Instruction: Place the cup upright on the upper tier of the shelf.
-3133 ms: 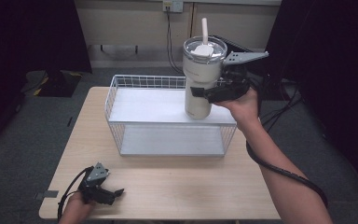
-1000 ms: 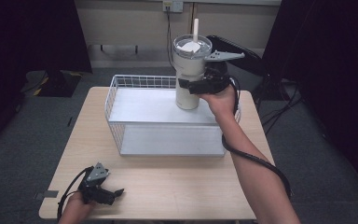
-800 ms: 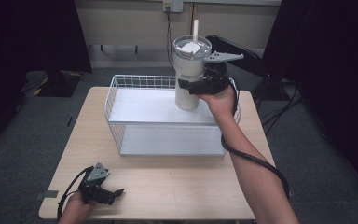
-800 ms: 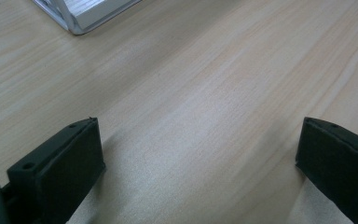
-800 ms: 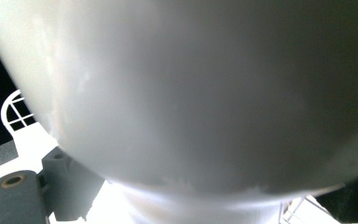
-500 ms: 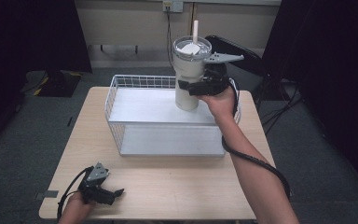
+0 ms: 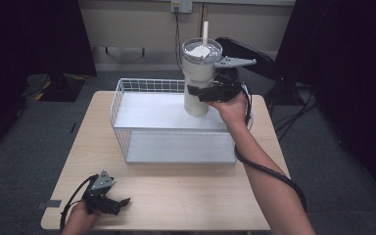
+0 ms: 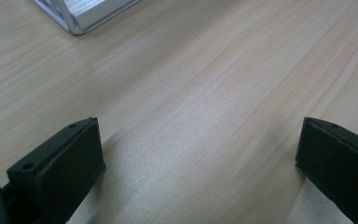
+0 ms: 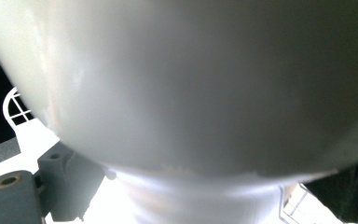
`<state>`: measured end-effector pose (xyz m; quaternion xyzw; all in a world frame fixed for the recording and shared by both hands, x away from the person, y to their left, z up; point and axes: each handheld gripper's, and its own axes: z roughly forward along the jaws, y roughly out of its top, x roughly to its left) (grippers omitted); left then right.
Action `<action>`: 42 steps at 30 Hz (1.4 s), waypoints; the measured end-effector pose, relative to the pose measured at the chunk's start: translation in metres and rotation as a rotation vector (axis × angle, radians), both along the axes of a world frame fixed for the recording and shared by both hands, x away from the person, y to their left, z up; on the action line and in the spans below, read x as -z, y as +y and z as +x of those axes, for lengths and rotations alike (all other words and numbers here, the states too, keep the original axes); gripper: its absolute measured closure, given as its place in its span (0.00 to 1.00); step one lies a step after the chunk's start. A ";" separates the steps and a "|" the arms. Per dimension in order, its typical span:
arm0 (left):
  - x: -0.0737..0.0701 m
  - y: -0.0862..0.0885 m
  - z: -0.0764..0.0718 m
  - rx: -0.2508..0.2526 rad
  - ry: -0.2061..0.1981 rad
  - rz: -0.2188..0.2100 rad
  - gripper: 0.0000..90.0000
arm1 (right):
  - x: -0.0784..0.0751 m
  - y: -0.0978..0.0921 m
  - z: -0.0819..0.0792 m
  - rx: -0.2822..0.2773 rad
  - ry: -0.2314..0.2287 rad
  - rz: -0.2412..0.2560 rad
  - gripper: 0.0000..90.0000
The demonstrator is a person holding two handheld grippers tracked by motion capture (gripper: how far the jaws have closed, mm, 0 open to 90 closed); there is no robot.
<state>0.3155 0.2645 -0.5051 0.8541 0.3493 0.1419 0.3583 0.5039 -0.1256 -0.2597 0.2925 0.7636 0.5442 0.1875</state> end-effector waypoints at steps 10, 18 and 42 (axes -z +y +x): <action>0.000 0.000 0.000 0.000 0.000 -0.001 0.00 | 0.005 -0.004 -0.002 -0.016 0.024 -0.064 0.11; 0.000 0.000 0.000 0.000 0.000 0.000 0.00 | 0.009 -0.008 -0.006 -0.024 0.036 -0.119 0.13; 0.000 0.000 0.000 -0.001 -0.001 -0.001 0.00 | 0.010 -0.029 -0.039 -0.067 0.026 -0.143 0.16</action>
